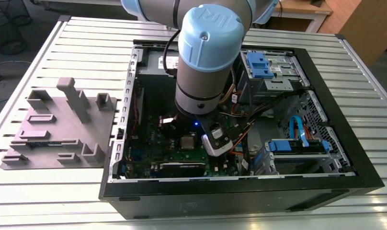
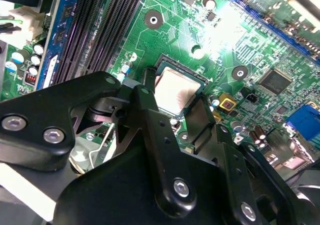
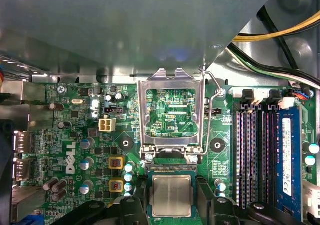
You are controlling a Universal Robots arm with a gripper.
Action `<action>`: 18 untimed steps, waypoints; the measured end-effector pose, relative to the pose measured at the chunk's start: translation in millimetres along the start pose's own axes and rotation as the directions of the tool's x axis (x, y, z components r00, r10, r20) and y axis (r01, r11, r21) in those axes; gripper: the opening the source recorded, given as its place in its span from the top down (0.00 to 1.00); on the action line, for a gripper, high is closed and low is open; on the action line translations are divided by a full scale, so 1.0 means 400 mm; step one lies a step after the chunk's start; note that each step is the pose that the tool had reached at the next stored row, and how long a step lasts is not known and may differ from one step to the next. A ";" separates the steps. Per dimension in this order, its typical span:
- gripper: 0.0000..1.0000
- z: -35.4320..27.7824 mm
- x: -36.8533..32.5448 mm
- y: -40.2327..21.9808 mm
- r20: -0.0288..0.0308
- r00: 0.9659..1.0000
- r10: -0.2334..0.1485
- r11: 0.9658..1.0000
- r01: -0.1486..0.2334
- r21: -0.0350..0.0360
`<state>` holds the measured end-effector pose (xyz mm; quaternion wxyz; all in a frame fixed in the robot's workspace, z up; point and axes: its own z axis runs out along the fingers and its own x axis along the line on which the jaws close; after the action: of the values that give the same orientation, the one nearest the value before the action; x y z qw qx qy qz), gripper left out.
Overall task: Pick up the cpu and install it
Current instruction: 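Place the cpu into insertion slot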
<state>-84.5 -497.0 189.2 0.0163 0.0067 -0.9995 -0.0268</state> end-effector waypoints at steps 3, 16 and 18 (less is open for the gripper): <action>0.52 0.000 0.000 0.000 0.000 1.000 0.000 1.000 0.000 0.000; 0.38 -0.007 0.001 0.000 0.000 1.000 0.000 1.000 0.000 0.000; 0.38 -0.011 0.001 0.001 0.000 1.000 0.000 1.000 0.000 0.000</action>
<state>-84.7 -497.0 193.7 0.0163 0.0067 -0.9995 -0.0268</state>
